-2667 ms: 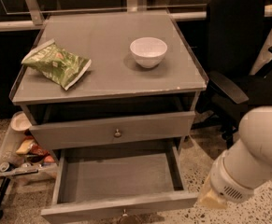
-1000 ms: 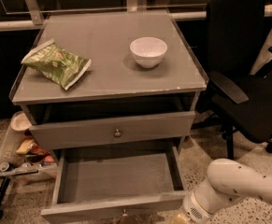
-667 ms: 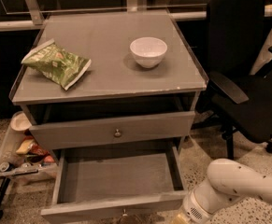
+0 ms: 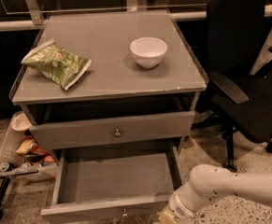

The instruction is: Close middle drawer

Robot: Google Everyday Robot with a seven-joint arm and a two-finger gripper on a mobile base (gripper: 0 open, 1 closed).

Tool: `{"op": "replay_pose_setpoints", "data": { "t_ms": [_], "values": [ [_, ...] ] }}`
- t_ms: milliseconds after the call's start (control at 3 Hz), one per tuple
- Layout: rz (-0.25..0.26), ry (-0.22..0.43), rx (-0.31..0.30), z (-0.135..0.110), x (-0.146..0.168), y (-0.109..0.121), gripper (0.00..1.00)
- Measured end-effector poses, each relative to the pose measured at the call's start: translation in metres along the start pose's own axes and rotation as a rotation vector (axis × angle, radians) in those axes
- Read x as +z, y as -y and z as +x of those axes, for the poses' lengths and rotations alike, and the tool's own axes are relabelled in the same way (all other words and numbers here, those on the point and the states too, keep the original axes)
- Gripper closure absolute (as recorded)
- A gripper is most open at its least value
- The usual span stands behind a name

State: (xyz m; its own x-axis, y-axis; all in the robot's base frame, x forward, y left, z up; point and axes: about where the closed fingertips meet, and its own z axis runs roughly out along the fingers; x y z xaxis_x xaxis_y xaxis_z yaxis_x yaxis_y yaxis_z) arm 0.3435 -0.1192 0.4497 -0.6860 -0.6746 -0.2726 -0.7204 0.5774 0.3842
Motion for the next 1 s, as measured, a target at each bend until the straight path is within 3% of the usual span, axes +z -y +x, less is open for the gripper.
{"op": "replay_pose_setpoints", "data": {
  "t_ms": [667, 1000],
  "values": [
    [0.035, 0.021, -0.02, -0.025, 0.028, 0.021, 1.0],
    [0.036, 0.021, -0.022, -0.026, 0.029, 0.021, 0.84]
  ]
}}
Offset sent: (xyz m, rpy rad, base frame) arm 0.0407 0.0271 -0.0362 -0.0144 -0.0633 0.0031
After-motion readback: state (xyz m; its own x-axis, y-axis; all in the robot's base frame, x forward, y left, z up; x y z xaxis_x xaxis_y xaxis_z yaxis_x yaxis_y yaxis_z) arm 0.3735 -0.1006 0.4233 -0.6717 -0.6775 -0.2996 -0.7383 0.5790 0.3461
